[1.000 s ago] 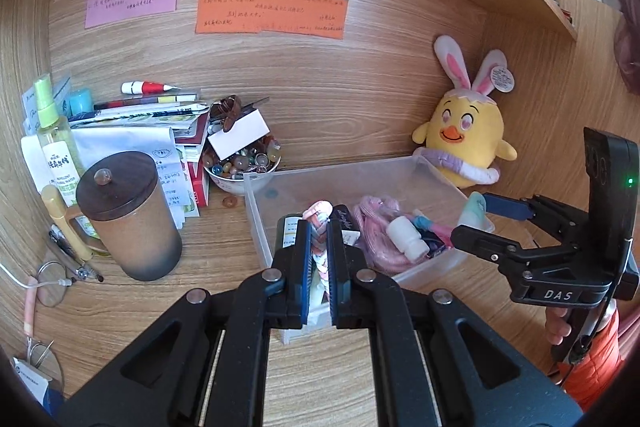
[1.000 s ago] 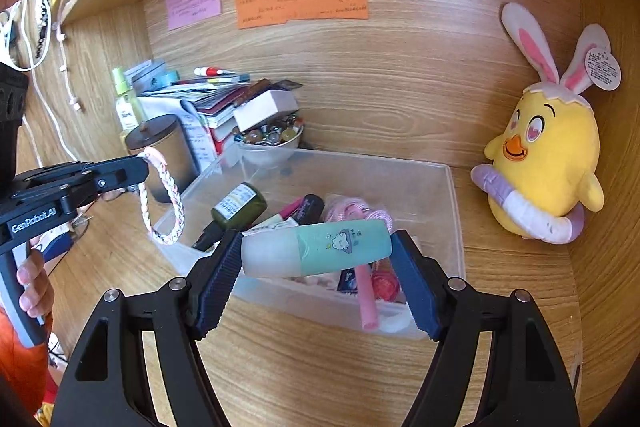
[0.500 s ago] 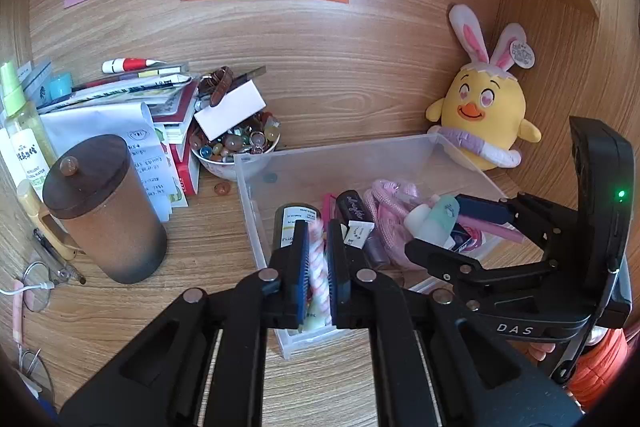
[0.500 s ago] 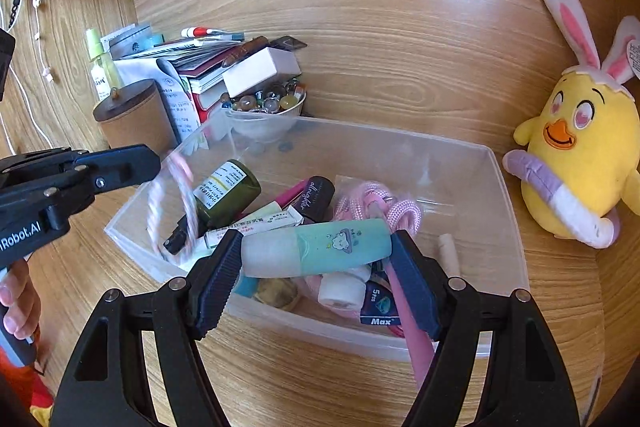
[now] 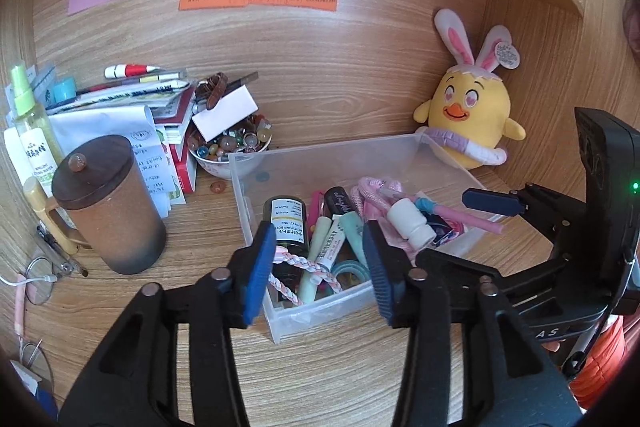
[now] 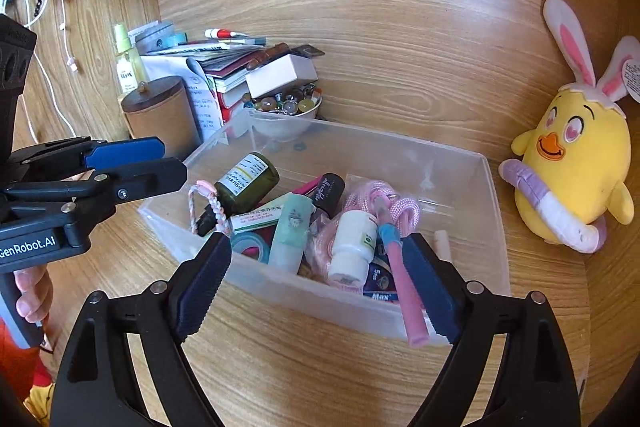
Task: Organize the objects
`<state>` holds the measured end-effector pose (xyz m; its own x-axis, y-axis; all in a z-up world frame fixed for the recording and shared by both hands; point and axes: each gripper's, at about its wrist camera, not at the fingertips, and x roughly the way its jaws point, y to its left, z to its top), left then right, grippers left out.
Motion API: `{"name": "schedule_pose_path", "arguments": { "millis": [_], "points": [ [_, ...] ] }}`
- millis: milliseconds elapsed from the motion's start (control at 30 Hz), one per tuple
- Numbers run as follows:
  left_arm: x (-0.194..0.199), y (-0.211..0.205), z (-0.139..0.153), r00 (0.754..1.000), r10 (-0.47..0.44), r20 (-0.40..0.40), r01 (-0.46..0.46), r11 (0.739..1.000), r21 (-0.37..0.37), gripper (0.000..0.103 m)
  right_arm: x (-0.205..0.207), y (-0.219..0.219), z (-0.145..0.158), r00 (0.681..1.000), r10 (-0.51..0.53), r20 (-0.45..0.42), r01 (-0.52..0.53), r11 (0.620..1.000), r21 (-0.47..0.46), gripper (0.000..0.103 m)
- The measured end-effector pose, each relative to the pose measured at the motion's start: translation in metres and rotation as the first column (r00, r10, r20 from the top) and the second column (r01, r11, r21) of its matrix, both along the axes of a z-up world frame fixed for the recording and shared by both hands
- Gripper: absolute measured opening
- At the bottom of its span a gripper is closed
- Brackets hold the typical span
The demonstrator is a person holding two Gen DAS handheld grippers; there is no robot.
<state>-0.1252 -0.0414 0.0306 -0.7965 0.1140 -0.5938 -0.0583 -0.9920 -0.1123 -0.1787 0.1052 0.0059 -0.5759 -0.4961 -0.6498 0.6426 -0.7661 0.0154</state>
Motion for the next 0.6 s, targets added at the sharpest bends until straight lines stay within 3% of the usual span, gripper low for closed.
{"name": "schedule_pose_path", "arguments": {
  "millis": [133,233,333,600],
  "points": [
    [0.015,0.007,0.007,0.999,0.002,-0.035,-0.003,1.000,-0.021,0.071,0.010,0.016,0.008,1.000,-0.009,-0.018,0.009,1.000,-0.019,0.091],
    [0.025,0.013,0.010,0.998,0.009,-0.058,-0.011,0.999,-0.033,0.085,0.018,0.028,0.015,0.998,-0.028,-0.050,0.026,0.999,-0.035,0.102],
    [0.033,0.016,0.009,0.997,0.028,-0.073,-0.030,0.999,-0.032,0.095,0.027,0.040,0.021,0.996,-0.046,-0.082,0.041,0.998,-0.055,0.103],
    [0.046,0.025,-0.008,0.996,0.060,-0.063,-0.062,0.998,-0.032,0.098,0.044,0.057,0.019,0.993,-0.060,-0.097,0.055,0.997,-0.054,0.103]
  ]
}}
